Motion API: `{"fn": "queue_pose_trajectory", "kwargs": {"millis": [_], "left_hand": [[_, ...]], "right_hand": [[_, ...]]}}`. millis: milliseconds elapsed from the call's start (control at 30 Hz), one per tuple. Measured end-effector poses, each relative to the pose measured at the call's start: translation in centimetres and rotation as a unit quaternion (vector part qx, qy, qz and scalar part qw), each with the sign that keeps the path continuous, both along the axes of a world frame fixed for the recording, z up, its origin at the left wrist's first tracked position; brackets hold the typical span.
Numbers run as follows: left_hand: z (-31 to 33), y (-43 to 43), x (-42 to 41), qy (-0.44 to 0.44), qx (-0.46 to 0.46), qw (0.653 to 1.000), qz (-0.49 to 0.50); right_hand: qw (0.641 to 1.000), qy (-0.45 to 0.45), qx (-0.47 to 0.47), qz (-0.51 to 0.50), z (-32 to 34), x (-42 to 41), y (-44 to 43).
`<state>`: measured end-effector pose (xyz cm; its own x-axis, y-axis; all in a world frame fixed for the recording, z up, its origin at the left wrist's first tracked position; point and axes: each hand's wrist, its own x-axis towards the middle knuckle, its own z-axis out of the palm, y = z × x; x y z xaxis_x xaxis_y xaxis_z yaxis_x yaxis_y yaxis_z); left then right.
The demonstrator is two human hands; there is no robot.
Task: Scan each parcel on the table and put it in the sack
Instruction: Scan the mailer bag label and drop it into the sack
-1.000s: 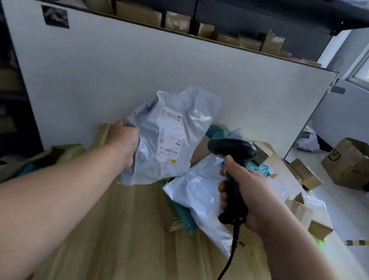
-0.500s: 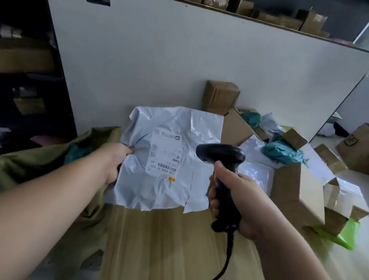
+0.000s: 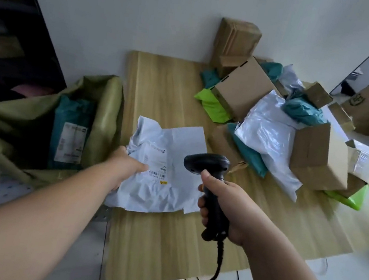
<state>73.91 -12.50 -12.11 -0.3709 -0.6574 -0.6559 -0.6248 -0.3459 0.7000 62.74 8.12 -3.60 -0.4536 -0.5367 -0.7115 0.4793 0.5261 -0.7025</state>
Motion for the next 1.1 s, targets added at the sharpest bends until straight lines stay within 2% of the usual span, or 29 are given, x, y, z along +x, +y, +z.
{"fn": "queue_pose_trajectory", "kwargs": {"millis": [100, 433, 700, 933, 1100], "left_hand": [[-1.2, 0.4, -0.9, -0.022, -0.042, 0.999, -0.003], [-2.8, 0.6, -2.0, 0.059, -0.012, 0.997, 0.054], [-2.9, 0.4, -2.1, 0.069, -0.002, 0.996, 0.053], [-1.8, 0.6, -2.1, 0.113, -0.003, 0.992, 0.046], [1.3, 0.4, -2.1, 0.167, -0.053, 0.984, 0.038]], "right_hand": [[1.0, -0.004, 0.016, 0.001, -0.7, -0.2, -0.2], [0.997, -0.062, 0.053, 0.001, -0.7, -1.3, -1.1], [0.995, -0.075, 0.065, -0.015, 0.0, -2.0, -1.7], [0.998, -0.044, 0.041, -0.028, 0.7, -2.0, -1.9], [1.0, -0.016, -0.003, -0.015, 2.7, -2.3, -2.4]]}}
